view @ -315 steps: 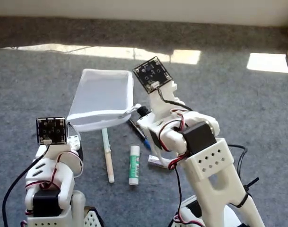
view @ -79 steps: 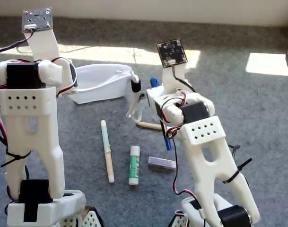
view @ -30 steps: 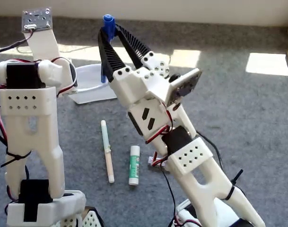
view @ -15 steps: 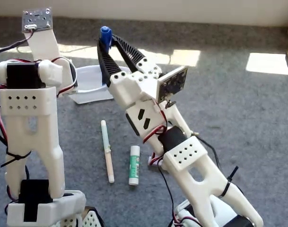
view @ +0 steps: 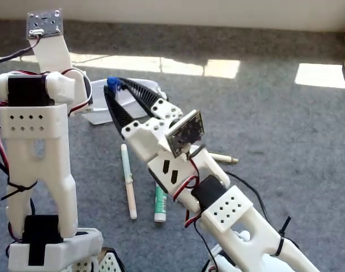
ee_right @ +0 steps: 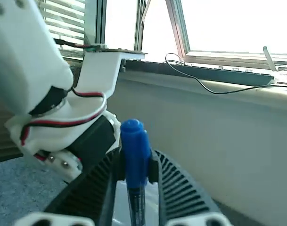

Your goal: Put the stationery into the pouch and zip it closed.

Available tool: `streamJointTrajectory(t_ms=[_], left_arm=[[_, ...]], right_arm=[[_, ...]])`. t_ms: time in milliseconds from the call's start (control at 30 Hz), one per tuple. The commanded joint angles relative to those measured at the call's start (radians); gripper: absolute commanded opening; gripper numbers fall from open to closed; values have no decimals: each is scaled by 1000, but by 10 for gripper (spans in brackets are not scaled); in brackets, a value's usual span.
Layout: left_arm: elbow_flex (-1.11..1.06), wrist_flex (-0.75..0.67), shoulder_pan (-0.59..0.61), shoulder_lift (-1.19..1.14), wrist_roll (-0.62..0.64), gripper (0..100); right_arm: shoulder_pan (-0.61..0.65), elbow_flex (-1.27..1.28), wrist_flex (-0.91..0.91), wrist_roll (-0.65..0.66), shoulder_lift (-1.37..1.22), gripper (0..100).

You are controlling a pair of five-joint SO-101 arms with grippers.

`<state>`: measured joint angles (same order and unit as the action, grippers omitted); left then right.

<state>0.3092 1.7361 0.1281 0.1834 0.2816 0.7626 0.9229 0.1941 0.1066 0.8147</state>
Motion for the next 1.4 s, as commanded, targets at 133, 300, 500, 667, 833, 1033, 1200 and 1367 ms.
streamJointTrajectory(t_ms=[133, 300, 500, 667, 833, 1033, 1200, 1367], left_arm=[[30, 5, -25, 7, 12, 6], [28, 5, -25, 4, 12, 6], [28, 5, -25, 1, 12, 6], [28, 5, -24, 1, 12, 6], [35, 3, 24, 5, 12, 6], [36, 3, 82, 7, 12, 6], [53, 0, 136, 7, 43, 6], [74, -3, 191, 8, 46, 6]], right_arm=[[19, -10, -119, 18, 56, 11], [19, -10, -177, 15, 54, 29], [19, -10, -228, 14, 59, 146], [16, -12, -252, 14, 61, 146], [15, -87, -450, 14, 88, 146], [21, -213, -736, 11, 153, 145], [22, -271, -888, -78, 154, 145], [87, -269, -954, -110, 153, 145]])
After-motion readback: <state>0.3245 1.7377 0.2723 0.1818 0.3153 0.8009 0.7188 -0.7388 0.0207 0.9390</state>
